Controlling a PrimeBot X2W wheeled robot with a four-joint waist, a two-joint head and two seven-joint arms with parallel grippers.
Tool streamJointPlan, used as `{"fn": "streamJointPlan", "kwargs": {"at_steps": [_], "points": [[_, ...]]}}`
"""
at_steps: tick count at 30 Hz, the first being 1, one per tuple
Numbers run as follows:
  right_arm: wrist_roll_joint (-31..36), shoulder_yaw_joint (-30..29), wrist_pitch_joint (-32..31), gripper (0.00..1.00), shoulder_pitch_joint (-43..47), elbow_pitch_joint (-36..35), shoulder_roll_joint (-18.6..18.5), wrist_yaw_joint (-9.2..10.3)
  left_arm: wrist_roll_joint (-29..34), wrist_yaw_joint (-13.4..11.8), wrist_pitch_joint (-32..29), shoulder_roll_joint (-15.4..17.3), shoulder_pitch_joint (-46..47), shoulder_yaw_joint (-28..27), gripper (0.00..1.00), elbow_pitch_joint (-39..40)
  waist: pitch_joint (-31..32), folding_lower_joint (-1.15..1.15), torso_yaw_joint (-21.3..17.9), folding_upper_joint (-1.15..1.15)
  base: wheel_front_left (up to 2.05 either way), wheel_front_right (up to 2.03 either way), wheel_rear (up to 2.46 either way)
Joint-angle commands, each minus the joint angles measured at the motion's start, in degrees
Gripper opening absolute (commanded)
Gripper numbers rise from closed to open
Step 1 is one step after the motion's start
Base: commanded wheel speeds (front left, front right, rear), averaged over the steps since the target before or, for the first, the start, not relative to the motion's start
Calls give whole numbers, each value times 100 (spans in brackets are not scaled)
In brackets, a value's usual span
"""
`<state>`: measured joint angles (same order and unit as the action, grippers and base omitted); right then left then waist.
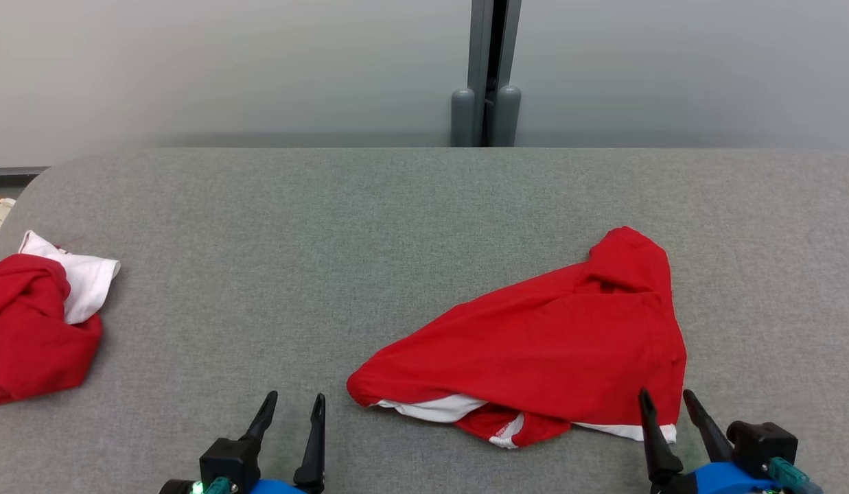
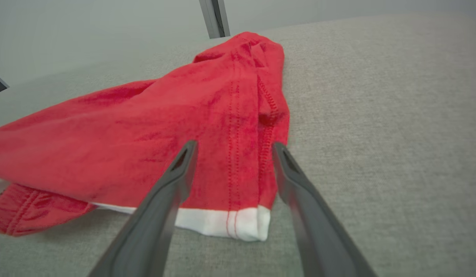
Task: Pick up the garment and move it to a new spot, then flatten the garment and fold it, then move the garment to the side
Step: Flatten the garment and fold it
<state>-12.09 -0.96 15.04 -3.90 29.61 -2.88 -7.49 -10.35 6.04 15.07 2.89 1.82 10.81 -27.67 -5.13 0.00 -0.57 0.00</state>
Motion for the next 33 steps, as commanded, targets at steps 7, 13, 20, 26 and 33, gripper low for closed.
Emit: {"fn": "streamJointPlan", "kwargs": {"at_steps": [7, 13, 20, 26, 33], "points": [[-259, 54, 20, 100, -366, 351, -6, 0, 73, 43, 15, -2, 94, 17, 100, -20, -202, 0, 98, 0, 0, 0, 0], [-277, 10, 20, 100, -569, 545, -8, 0, 84, 52, 15, -2, 138, 6, 100, -42, -289, 0, 196, 0, 0, 0, 0], [-273, 65, 20, 0, -472, 227, -10, 0, 99, 72, 16, -3, 63, -35, 100, -74, -217, 0, 157, 0, 0, 0, 0], [-384, -31, 20, 0, -464, -480, -10, 0, 58, 85, 15, -2, 93, 14, 100, -61, -189, 0, 92, 0, 0, 0, 0], [-435, -437, 20, 0, -1011, -352, -56, 0, 54, 102, 16, -2, 189, 96, 100, -58, -308, 0, 153, 0, 0, 0, 0]]}}
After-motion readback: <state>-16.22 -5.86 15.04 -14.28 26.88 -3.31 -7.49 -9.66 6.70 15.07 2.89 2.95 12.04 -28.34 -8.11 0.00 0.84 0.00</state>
